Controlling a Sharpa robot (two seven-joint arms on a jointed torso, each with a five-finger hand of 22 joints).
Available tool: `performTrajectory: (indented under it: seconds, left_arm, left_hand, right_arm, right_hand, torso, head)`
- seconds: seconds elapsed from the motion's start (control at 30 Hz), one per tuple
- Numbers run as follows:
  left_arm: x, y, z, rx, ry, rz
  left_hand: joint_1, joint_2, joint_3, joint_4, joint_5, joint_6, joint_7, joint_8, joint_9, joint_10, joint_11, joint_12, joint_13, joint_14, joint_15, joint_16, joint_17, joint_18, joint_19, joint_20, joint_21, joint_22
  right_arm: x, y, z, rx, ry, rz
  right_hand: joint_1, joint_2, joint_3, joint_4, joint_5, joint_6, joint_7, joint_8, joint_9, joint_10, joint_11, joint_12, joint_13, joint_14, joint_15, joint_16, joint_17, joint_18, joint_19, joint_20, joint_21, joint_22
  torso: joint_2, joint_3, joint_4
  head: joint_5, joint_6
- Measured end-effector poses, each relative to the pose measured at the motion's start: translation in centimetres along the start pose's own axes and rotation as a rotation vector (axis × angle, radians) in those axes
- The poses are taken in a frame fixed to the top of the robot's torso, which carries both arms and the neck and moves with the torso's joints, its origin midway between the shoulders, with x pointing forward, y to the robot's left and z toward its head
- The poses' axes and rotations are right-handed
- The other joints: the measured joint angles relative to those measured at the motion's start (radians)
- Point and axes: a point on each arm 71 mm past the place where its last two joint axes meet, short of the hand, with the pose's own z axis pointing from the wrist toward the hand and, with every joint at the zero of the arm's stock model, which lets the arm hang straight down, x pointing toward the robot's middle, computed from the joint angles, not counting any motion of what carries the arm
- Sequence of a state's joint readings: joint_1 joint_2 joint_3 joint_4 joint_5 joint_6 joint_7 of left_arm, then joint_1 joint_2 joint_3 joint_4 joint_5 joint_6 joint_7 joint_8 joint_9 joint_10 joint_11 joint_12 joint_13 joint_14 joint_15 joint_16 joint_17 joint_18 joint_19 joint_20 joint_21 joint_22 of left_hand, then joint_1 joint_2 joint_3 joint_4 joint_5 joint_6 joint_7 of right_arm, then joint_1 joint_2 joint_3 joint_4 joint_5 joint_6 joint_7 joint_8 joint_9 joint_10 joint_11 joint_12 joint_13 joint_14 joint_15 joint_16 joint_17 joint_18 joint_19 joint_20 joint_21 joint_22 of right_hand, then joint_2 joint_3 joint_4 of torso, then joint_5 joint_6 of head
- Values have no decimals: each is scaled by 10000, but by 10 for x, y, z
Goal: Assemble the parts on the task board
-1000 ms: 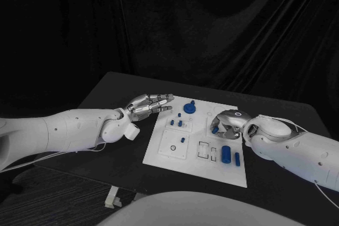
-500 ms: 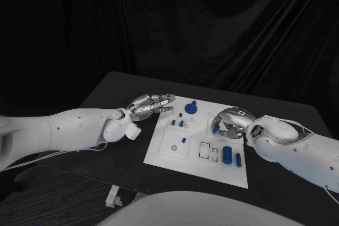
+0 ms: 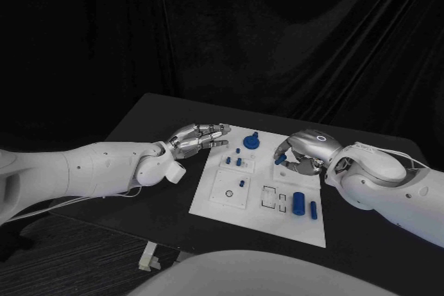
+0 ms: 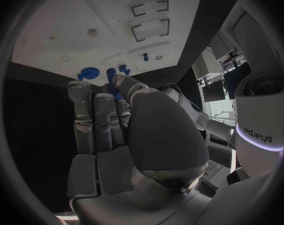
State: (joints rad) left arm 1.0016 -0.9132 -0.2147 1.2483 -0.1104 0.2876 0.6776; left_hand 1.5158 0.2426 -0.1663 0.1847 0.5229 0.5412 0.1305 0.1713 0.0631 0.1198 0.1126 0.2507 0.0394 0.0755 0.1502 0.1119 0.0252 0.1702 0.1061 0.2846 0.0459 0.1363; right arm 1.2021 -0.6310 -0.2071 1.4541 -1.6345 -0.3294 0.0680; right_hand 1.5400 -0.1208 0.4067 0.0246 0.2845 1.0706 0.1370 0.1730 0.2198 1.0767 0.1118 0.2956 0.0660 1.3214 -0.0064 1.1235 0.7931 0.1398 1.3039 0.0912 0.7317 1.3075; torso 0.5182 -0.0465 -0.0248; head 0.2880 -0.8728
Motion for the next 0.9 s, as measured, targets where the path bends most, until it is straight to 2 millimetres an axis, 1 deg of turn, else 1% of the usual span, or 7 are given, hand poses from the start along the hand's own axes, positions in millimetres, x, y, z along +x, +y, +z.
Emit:
performTrajectory:
  seconds: [0.13, 0.3, 0.4, 0.47, 0.67, 0.77, 0.9]
  left_arm:
    - [0, 1, 0, -6, 6, -10]
    - [1, 1, 1, -7, 26, -24]
    - [2, 1, 1, -7, 45, -34]
    - [2, 2, 2, -7, 53, -36]
    - [2, 2, 2, -8, 63, -46]
    - [1, 2, 2, -10, 56, -41]
    - [0, 2, 2, -16, 34, -24]
  left_hand:
    - [0, 0, 28, 28, 0, 0, 0, 0, 0, 0, 0, 0, 0, 0, 0, 0, 0, 0, 0, 0, 0, 0]
    - [0, 0, 28, 28, 0, 0, 0, 0, 0, 0, 0, 0, 0, 0, 0, 0, -1, 0, 0, 0, 0, -1]
    - [0, 0, 28, 28, 0, 0, 0, 0, 0, 0, 0, 0, 0, 0, 0, 0, -1, 1, 0, 0, 0, -1]
    - [0, 0, 55, 1, 0, 0, 0, 0, -11, 0, 0, 0, 0, 0, 0, 0, -1, 0, 0, 0, 0, -2]
    - [0, 0, 62, 8, 0, 0, 0, 0, -11, 0, 0, 0, 0, 0, -1, 0, -2, 0, -1, -1, -1, -10]
    - [0, 0, 83, 28, 0, 0, 0, 0, -11, 0, 0, 0, 0, 0, -1, 0, -2, 0, -1, -1, 0, -28]
    - [0, 0, 83, 28, 0, -72, 0, 0, -11, 0, 0, 0, 0, 0, -1, 0, -2, 0, -1, -1, -1, -41]
  right_arm:
    - [-2, 26, 6, -516, 13, 46]
    - [-1, 55, 19, -1145, 117, -277]
    - [4, 69, 29, -1441, 219, -487]
    - [10, 78, 35, -1586, 321, -564]
    - [26, 91, 51, -1769, 568, -710]
    - [33, 97, 56, -1850, 642, -726]
    - [39, 102, 61, -1924, 704, -743]
  right_hand:
    - [-1, -1, 36, -13, -29, 1, 0, 0, -13, 19, 19, -29, 0, 55, -55, 0, 95, 0, -6, -6, 67, 0]
    - [-2, -3, 35, -13, -71, 1, 0, -38, -13, 19, 19, -77, 0, 127, -50, 70, 236, 1, -5, -6, 163, 0]
    - [-47, -47, 35, -13, -143, 1, 0, -87, -13, 21, 18, -150, 13, 250, -35, 233, 431, 1, 43, -37, 393, -1]
    - [-72, -72, 35, -13, -144, 1, 0, -87, -12, 76, -36, -171, 19, 250, -35, 272, 498, 2, 66, -13, 417, -1]
    - [-86, -86, 62, -40, -146, 1, 0, -137, -12, 78, -39, -214, 20, 321, -34, 313, 568, 1, 77, -2, 473, -1]
    - [-138, -138, 89, -13, -151, 1, 0, -148, -24, 165, -125, -261, 25, 321, -34, 313, 568, 2, 77, -2, 473, -1]
    - [-139, -139, 89, -13, -153, 1, 0, -153, -24, 166, -127, -286, 25, 325, -31, 355, 639, 2, 115, -35, 536, -1]
  torso:
    - [0, -2, 2]
    - [-3, -4, 2]
    - [-6, -5, 2]
    - [-6, -5, 0]
    - [0, -5, 5]
    - [5, -5, 18]
    - [7, -5, 30]
  head:
    - [11, 0]
    - [35, 0]
    - [36, 0]
    - [44, 0]
    - [69, 0]
    - [45, 0]
    - [16, 0]
